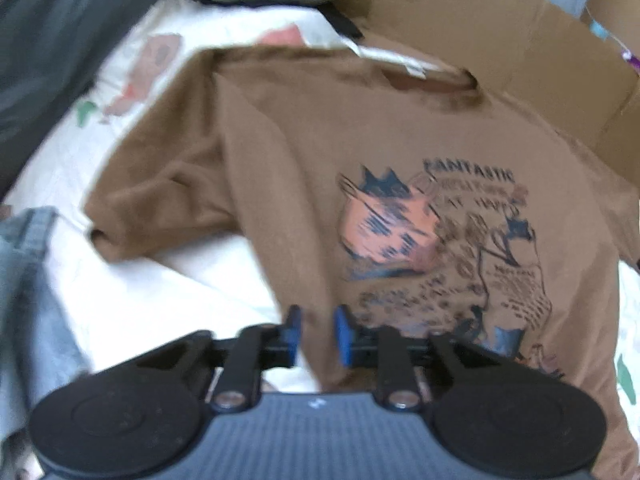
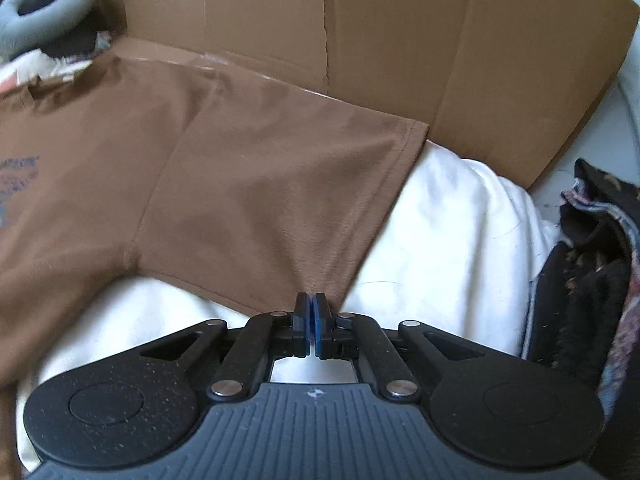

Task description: Fold clothes

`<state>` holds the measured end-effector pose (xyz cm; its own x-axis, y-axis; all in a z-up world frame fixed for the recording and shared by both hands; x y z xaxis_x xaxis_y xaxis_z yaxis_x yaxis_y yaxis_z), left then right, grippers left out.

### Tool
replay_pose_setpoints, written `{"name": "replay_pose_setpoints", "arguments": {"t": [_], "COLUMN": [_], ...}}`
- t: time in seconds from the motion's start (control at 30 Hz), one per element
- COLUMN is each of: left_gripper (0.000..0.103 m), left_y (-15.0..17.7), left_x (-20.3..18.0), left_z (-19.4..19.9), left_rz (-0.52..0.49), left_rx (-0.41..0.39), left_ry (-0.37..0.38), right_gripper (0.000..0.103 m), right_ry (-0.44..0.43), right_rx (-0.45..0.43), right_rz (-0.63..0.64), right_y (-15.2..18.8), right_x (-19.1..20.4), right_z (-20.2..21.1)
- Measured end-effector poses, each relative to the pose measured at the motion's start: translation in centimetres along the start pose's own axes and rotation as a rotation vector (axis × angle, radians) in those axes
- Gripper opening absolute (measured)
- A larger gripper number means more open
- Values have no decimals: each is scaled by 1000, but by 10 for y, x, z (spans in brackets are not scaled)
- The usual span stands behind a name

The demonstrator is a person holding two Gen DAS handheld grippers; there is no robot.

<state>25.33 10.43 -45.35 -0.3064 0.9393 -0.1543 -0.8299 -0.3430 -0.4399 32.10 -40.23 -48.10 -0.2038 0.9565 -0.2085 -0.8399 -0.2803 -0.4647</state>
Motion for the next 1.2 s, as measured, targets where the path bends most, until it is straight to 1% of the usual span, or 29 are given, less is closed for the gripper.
{"name": "replay_pose_setpoints", "arguments": {"t": [0.03, 0.07, 0.17, 0.23, 0.3, 0.33, 0.37, 0.43, 0.5, 0.53, 0.57, 0.6, 0.63, 0.67, 0.73, 0.87, 1.0, 1.07, 1.2], "left_gripper": [42, 45, 49, 49, 51, 55, 56, 56, 56, 54, 45, 35, 7, 5, 5, 5, 4, 4, 5], "left_y": [-5, -9, -25, -35, -43, -46, -48, -50, -53, -55, -55, -55, -56, -58, -67, -87, -106, -110, -103], "left_x": [8, 17, 45, 64, 80, 87, 91, 96, 96, 95, 92, 93, 94, 95, 102, 120, 134, 140, 152], "left_z": [4, 7, 8, 8, 8, 8, 6, 1, -5, -9, -15, -19, -22, -25, -17, 3, 17, 21, 23], "left_rz": [11, 23, 92, 145, 205, 232, 247, 267, 266, 261, 250, 236, 222, 209, 201, 155, 105, 89, 110], "left_rx": [-21, -43, -91, -116, -138, -148, -155, -166, -180, -183, -166, -152, -138, -130, -159, -191, -203, -211, -213], "left_ry": [-17, -34, -91, -127, -143, -150, -152, -147, -118, -95, -61, -61, -62, -63, -65, -95, -131, -149, -182], "right_gripper": [5, 6, 6, 6, 6, 6, 6, 6, 6, 7, 7, 7, 7, 7, 7, 7, 7, 7, 6], "right_ry": [0, -2, 5, 12, 13, 13, 13, 15, 16, 16, 16, 14, 12, 9, 6, -3, -4, -4, -10], "right_rx": [2, 3, 3, 4, 6, 6, 7, 7, 8, 8, 10, 13, 17, 22, 27, 27, 33, 37, 41], "right_rz": [-4, -9, -6, 7, 16, 21, 25, 30, 35, 38, 39, 34, 28, 25, 31, 30, 38, 44, 47], "right_y": [0, 0, -1, -1, -1, -1, -2, -2, -2, -2, -2, -2, -2, -3, -3, -3, -4, -4, -5], "right_x": [0, 0, 2, 4, 5, 5, 5, 5, 6, 6, 6, 6, 6, 6, 6, 6, 6, 7, 6], "right_z": [0, 0, -2, -3, -4, -5, -5, -6, -7, -7, -7, -7, -7, -8, -9, -10, -11, -11, -12]}}
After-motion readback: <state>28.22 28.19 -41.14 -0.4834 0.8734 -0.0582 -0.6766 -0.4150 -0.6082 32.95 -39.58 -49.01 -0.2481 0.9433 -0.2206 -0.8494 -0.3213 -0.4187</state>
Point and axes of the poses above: each gripper's, at about its wrist camera, not at the fingertips, and z roughly against the way its jaws point, x to its left, y to its underside, the point moved 9 cm from there along -z, roughly the way its jaws point, and after that the axes turned 15 degrees about z, right-handed, at the moved point
